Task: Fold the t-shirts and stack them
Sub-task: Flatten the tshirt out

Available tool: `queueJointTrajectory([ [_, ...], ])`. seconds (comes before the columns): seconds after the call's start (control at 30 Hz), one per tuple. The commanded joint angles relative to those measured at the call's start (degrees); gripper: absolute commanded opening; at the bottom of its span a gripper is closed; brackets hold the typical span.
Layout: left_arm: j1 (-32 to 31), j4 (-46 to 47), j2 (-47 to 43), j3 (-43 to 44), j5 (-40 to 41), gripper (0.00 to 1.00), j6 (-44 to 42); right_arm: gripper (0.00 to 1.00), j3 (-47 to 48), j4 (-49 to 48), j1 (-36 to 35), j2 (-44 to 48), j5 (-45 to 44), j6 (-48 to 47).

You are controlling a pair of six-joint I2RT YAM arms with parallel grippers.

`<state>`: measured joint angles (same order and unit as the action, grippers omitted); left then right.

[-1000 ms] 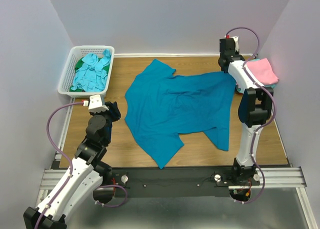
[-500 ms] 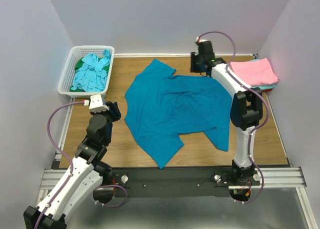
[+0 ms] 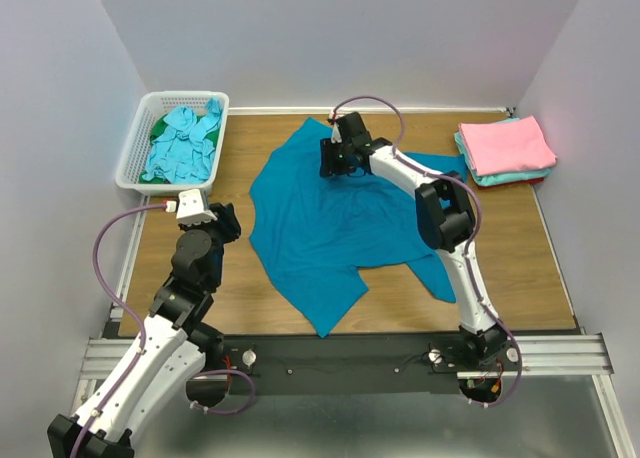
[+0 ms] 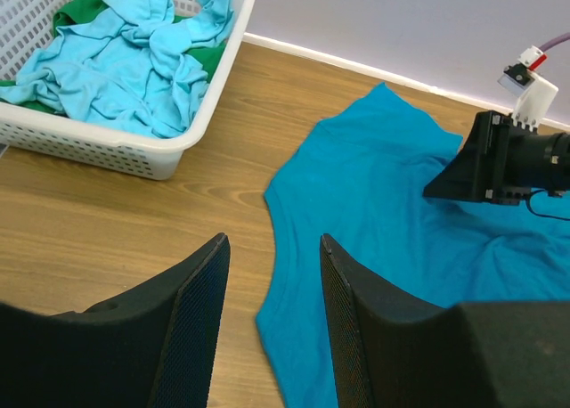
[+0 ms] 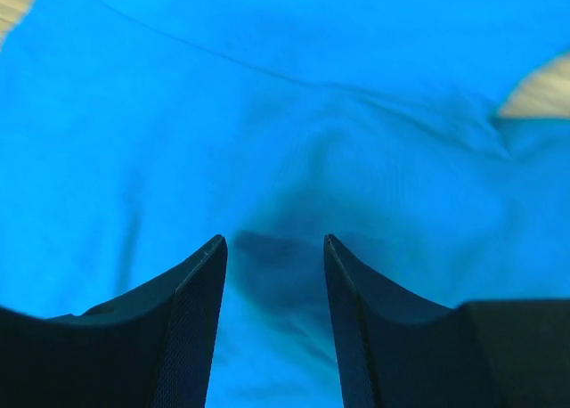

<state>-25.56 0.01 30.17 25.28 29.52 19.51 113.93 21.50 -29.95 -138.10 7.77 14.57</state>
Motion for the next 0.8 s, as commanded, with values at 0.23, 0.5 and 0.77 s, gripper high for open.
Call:
queueJointTrajectory([
  [0.23, 0.7, 1.7, -0.9, 0.7, -1.2, 0.53, -0.3, 0.61, 16.9, -0.1, -6.5, -14.1, 7.3, 2.1],
  [0.5, 0.8, 3.1, 1.9, 0.6, -7.4, 0.54, -0.7, 0.65, 12.6, -0.1, -7.4, -2.9, 6.3, 3.9],
  [0.77, 0.6, -5.3, 10.5, 6.7, -24.7, 0.56, 5.5, 0.67, -25.0, -0.1, -1.5, 29.4, -7.0, 5.7],
])
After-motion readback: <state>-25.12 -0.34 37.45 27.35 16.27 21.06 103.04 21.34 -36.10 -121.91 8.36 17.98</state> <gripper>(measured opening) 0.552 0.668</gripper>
